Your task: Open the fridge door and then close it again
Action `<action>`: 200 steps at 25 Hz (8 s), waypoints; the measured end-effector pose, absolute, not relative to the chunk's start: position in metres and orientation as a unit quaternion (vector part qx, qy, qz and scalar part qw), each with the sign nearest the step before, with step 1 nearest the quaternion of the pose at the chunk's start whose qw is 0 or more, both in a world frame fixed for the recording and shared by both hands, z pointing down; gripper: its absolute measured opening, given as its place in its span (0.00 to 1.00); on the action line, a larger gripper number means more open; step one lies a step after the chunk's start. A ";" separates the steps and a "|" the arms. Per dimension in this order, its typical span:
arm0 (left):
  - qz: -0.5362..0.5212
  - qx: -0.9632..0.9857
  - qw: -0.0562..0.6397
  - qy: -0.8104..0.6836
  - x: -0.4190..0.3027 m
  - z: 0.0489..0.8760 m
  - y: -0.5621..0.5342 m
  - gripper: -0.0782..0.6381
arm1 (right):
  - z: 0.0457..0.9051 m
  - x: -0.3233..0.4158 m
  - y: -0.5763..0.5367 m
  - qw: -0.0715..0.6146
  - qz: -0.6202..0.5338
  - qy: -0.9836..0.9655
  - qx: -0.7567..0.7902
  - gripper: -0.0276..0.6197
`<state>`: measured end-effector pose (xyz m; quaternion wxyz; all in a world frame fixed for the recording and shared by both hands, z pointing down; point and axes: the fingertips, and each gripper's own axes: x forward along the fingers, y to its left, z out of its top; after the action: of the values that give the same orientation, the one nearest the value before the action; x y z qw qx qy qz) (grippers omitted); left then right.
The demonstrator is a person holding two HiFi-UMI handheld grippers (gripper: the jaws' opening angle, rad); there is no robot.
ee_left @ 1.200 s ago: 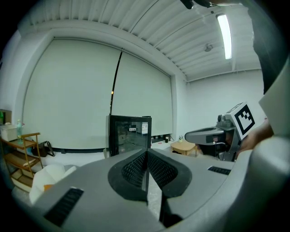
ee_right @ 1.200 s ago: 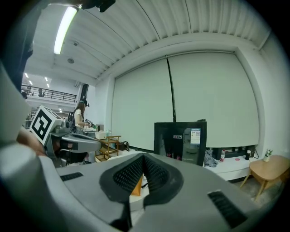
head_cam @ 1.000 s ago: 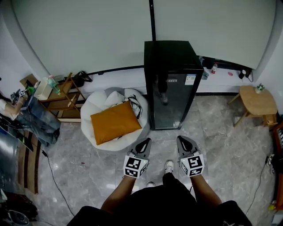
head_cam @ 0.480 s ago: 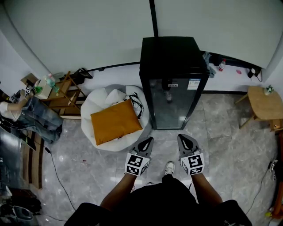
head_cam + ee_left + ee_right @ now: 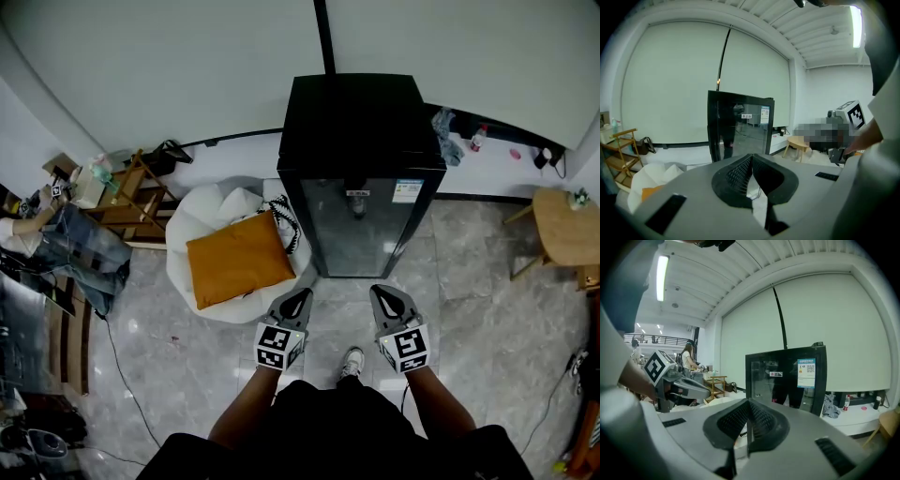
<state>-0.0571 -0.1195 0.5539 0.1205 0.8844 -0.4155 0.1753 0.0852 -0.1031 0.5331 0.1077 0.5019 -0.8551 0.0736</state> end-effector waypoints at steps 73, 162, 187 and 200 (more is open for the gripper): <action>0.189 0.902 0.098 -0.376 -0.076 0.583 -0.288 0.25 | 0.555 0.023 -0.180 0.095 0.104 -0.867 0.478 0.06; 0.178 0.950 0.062 -0.248 0.131 0.563 0.041 0.14 | 0.529 0.178 -0.004 0.068 0.069 -0.863 0.496 0.06; 0.120 0.886 0.115 -0.432 0.020 0.553 -0.008 0.14 | 0.533 0.145 0.000 0.081 0.062 -0.880 0.464 0.06; 0.089 0.873 0.148 -0.456 -0.003 0.541 -0.029 0.14 | 0.533 0.121 -0.009 0.090 0.063 -0.894 0.435 0.06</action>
<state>-0.0032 -0.0295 0.5413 0.1480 0.8731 -0.4558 0.0893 0.1211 -0.0090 0.5334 0.0900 0.4349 -0.8937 0.0632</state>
